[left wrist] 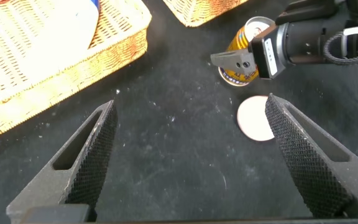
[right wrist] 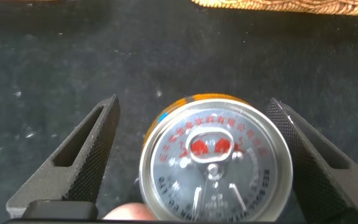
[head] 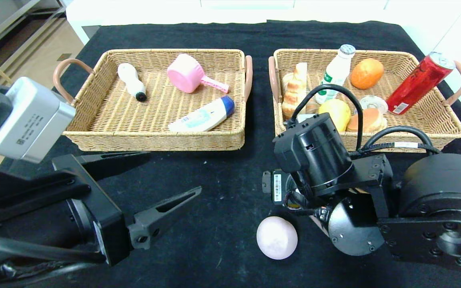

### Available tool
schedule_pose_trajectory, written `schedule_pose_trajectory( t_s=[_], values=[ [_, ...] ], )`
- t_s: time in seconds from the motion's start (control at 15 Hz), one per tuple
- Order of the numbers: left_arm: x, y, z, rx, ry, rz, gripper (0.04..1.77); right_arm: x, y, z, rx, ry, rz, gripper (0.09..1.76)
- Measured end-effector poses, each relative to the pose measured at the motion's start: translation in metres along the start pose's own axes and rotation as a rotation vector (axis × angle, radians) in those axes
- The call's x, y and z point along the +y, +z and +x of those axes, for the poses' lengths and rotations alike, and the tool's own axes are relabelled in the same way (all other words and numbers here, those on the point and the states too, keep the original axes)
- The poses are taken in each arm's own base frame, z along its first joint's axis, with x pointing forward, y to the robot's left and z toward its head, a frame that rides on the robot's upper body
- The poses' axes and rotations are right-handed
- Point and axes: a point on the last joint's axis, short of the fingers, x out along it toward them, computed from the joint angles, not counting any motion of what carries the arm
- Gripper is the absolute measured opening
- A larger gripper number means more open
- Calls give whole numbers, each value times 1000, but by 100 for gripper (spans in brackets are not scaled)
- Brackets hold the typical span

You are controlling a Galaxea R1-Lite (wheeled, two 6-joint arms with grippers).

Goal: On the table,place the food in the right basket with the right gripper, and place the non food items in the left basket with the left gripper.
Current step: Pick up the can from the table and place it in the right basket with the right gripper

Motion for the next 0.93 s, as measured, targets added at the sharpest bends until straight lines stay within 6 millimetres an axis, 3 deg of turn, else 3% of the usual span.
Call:
schedule_pose_trajectory(
  t_s=[0.33,0.4,0.53,0.93],
  values=[
    [0,-2,1,13,-2,9,172,-3,2,6,-10,-26,12,171],
    [-1,-3,2,14,-7,9,172,-3,2,6,-11,-27,15,162],
    [-1,-3,2,17,-19,10,172,-3,1,7,-11,-27,16,127],
    [-2,-5,3,24,-20,12,172,-3,0,7,-8,-28,13,123]
  ],
)
